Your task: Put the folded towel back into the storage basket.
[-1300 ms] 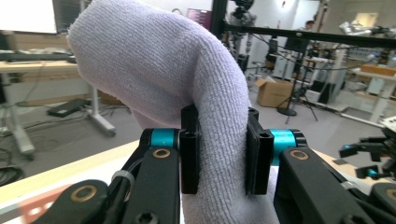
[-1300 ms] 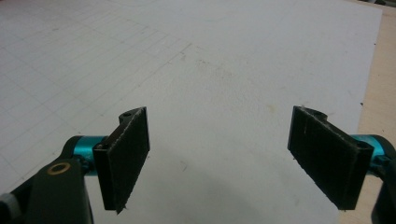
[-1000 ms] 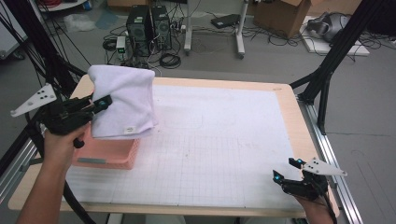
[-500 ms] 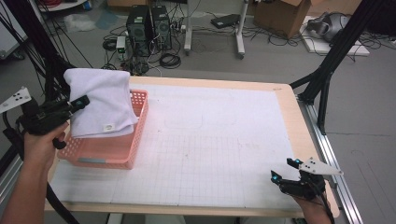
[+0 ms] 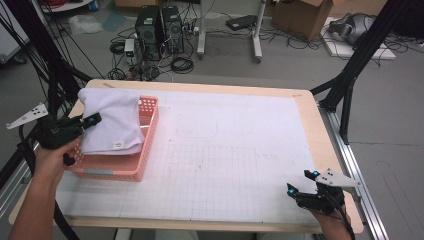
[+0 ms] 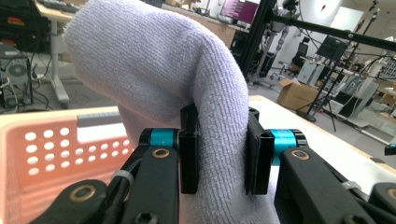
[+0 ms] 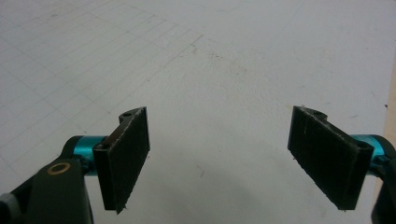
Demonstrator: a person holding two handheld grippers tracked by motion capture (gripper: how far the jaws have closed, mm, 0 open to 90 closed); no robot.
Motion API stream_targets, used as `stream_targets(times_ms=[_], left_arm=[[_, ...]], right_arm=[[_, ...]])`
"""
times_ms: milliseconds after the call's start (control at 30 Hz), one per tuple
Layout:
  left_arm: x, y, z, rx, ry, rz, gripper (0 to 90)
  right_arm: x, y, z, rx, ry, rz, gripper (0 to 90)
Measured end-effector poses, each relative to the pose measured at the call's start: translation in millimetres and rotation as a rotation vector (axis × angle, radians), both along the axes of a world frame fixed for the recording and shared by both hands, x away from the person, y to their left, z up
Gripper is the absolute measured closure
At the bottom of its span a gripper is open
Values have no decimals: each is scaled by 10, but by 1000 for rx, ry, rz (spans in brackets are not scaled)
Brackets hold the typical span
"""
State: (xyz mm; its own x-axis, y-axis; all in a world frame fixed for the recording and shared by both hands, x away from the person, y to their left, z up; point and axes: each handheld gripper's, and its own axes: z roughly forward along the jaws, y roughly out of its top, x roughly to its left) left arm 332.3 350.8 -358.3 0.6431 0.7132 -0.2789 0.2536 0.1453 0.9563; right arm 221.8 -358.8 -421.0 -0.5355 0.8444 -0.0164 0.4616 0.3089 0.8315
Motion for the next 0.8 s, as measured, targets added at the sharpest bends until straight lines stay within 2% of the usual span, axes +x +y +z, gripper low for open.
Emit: stream_targets(times_ms=[433, 667, 733, 800], left_arm=[[217, -126, -187, 75, 90, -54, 706], [336, -160, -278, 107, 165, -35, 687], [367, -173, -307, 129, 190, -25, 679], [393, -185, -325, 158, 230, 6, 648]], right_arm=[[-12, 42, -14, -14, 10, 2, 200], [-10, 55, -22, -19, 4, 7, 200], [-13, 66, -22, -21, 12, 6, 200], [-10, 71, -23, -27, 10, 9, 200]])
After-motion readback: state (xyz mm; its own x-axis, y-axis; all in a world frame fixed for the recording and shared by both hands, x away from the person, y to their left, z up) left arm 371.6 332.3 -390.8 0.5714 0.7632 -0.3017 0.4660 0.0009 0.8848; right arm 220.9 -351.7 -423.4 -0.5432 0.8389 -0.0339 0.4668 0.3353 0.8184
